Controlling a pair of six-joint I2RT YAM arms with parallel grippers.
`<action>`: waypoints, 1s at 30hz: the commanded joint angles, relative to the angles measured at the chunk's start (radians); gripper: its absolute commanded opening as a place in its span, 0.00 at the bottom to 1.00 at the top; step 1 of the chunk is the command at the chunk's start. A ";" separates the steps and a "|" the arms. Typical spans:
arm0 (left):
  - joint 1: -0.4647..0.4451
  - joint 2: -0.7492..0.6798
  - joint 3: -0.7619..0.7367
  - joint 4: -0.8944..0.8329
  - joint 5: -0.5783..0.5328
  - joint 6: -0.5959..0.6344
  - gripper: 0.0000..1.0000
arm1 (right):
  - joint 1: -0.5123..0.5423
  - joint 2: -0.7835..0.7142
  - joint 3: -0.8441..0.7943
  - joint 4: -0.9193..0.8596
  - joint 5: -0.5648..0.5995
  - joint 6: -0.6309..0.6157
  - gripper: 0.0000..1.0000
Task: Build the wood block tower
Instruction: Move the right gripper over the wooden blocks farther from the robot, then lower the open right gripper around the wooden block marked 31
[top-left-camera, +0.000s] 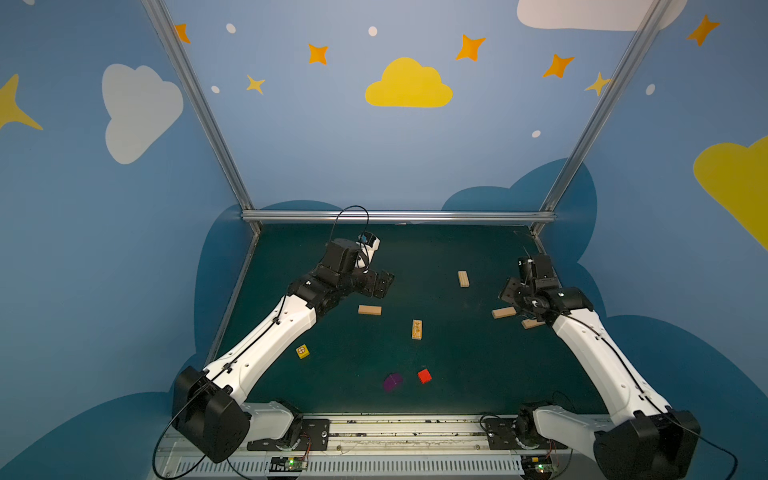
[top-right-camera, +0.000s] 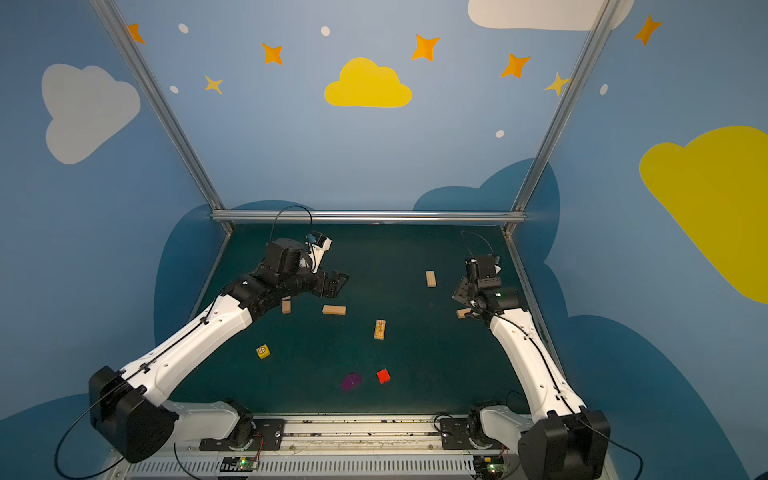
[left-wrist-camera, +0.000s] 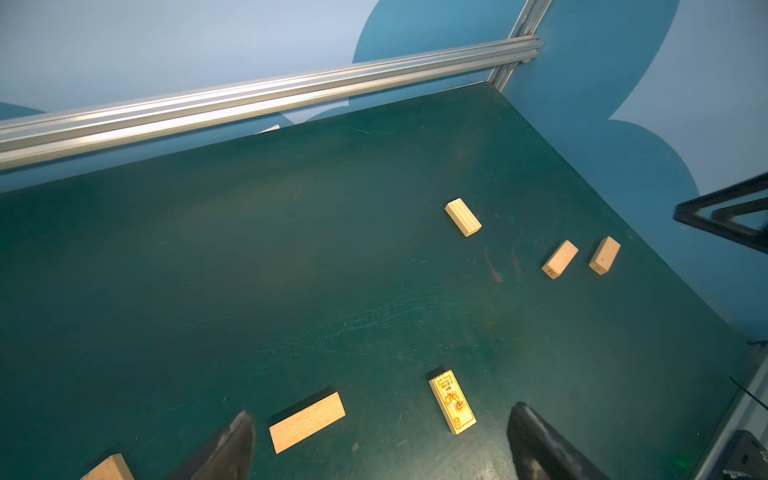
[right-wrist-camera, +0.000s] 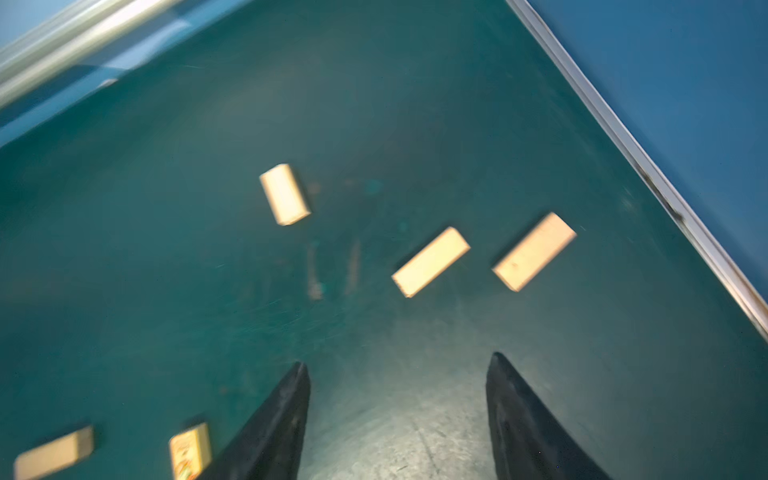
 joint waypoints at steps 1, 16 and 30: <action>-0.005 -0.021 0.017 -0.030 0.051 0.033 0.95 | -0.098 0.021 -0.029 -0.020 -0.025 0.058 0.60; -0.100 -0.076 -0.024 -0.022 0.179 0.172 0.97 | -0.319 0.246 0.000 0.052 -0.024 0.116 0.60; -0.148 -0.053 -0.044 -0.042 0.243 0.270 0.98 | -0.351 0.361 0.003 0.068 -0.063 0.181 0.57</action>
